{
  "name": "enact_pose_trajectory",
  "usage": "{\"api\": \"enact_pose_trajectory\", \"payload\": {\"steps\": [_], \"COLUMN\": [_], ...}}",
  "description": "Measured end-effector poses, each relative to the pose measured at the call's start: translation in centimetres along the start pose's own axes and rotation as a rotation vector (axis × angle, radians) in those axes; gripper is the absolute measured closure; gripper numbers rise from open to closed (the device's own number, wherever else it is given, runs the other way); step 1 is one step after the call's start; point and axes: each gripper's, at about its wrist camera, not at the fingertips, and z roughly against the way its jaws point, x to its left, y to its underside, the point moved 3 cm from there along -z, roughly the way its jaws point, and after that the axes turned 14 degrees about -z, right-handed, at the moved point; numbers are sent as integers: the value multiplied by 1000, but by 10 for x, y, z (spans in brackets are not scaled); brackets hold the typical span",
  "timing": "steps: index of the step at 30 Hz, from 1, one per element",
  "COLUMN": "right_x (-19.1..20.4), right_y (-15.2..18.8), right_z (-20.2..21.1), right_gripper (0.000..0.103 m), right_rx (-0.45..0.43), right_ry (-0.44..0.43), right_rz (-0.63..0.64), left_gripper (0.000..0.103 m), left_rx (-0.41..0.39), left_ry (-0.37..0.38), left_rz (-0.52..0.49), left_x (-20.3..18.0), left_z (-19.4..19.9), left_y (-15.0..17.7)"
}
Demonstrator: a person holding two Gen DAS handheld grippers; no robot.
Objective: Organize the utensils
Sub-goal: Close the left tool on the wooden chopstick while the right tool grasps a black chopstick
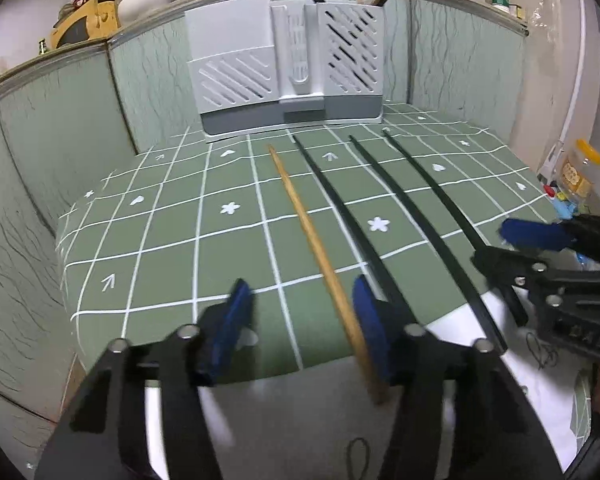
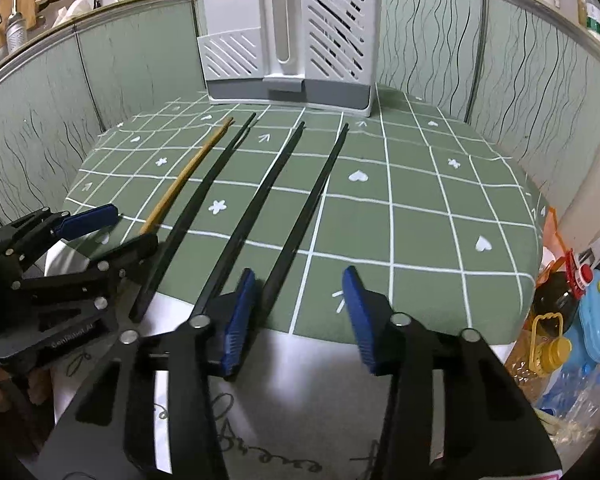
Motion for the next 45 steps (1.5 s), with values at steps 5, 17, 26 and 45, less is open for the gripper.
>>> {"api": "enact_pose_trajectory", "payload": {"steps": [5,17,26,45], "right_x": [-9,-6,-9,-9], "right_y": [0,7,1,-29], "right_z": [3,6,14,61], "right_gripper": [81,97,97,97], "right_rx": [-22,-57,-51,-85], "right_ry": [62,84,59,-24], "right_rz": [-19,-43,-46,-51], "left_gripper": [76,85,95,95], "left_rx": [1,-19,-27,-101], "left_ry": [-19,-77,-63,19], "left_rz": [14,20,29,31], "left_x": [3,-1,13,38], "left_z": [2,5,14,60], "left_y": [2,7,5,-21]}}
